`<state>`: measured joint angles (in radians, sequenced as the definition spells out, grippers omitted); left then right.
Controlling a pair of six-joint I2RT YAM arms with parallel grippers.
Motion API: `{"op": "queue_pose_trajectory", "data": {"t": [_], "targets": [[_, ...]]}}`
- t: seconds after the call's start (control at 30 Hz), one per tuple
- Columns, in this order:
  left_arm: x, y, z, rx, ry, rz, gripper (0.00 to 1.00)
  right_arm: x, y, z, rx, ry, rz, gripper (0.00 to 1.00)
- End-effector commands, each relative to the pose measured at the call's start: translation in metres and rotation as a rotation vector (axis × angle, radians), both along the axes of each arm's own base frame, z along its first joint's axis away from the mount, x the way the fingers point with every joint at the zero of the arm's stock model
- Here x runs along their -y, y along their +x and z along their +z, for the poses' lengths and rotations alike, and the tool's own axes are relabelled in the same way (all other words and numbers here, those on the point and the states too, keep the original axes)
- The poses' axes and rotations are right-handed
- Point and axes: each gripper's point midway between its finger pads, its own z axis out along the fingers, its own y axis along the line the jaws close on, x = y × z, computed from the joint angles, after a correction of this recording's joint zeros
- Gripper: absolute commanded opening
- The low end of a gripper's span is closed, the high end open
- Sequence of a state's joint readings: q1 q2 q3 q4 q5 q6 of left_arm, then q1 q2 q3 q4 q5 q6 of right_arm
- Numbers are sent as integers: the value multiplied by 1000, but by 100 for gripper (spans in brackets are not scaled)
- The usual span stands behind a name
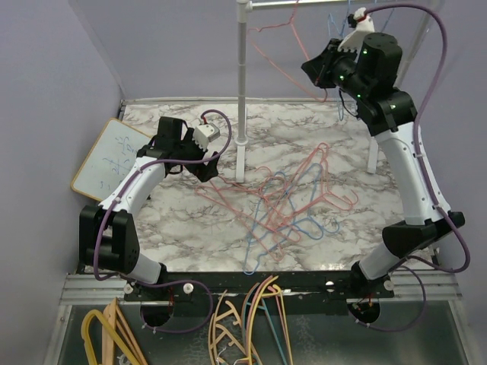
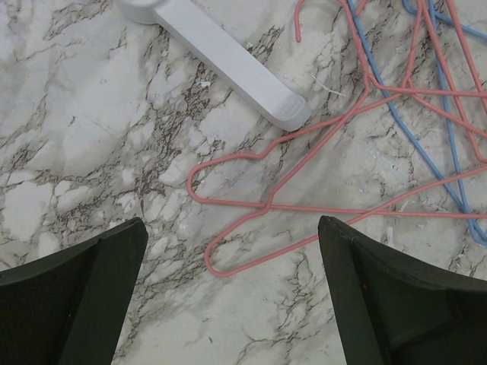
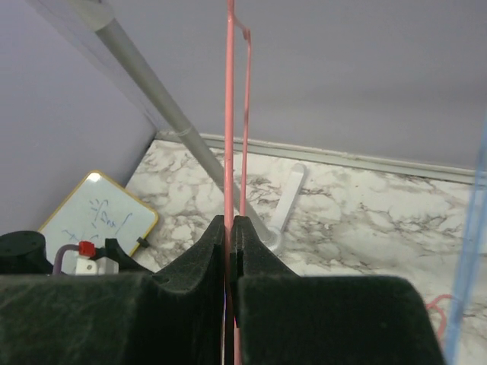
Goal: Organize the hangers
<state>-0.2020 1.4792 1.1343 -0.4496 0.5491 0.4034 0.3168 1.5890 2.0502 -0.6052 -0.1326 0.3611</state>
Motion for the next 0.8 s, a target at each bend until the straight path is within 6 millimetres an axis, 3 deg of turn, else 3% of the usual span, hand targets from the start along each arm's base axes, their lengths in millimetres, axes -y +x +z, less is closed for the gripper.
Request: {"op": "queue_pose_trajectory", "data": {"t": [0.0, 0.27, 0.4, 0.53, 0.6, 0.7, 0.77], "targets": [[-4, -2, 9, 34, 10, 0, 98, -42, -2, -8, -6, -42, 45, 1], [-3, -4, 15, 41, 0, -5, 98, -80, 1, -22, -12, -96, 43, 1], [-1, -6, 20, 43, -11, -17, 99, -90, 1, -29, -23, -111, 48, 1], [-3, -9, 12, 36, 5, -25, 99, -94, -2, -34, -33, -117, 64, 4], [-1, -17, 5, 20, 25, -75, 99, -94, -6, -35, -36, -123, 69, 20], [6, -39, -24, -12, 187, -194, 98, -84, -16, -40, -41, -153, 62, 60], [7, -49, -47, -3, 318, -259, 97, -74, -26, -46, -48, -169, 46, 97]]}}
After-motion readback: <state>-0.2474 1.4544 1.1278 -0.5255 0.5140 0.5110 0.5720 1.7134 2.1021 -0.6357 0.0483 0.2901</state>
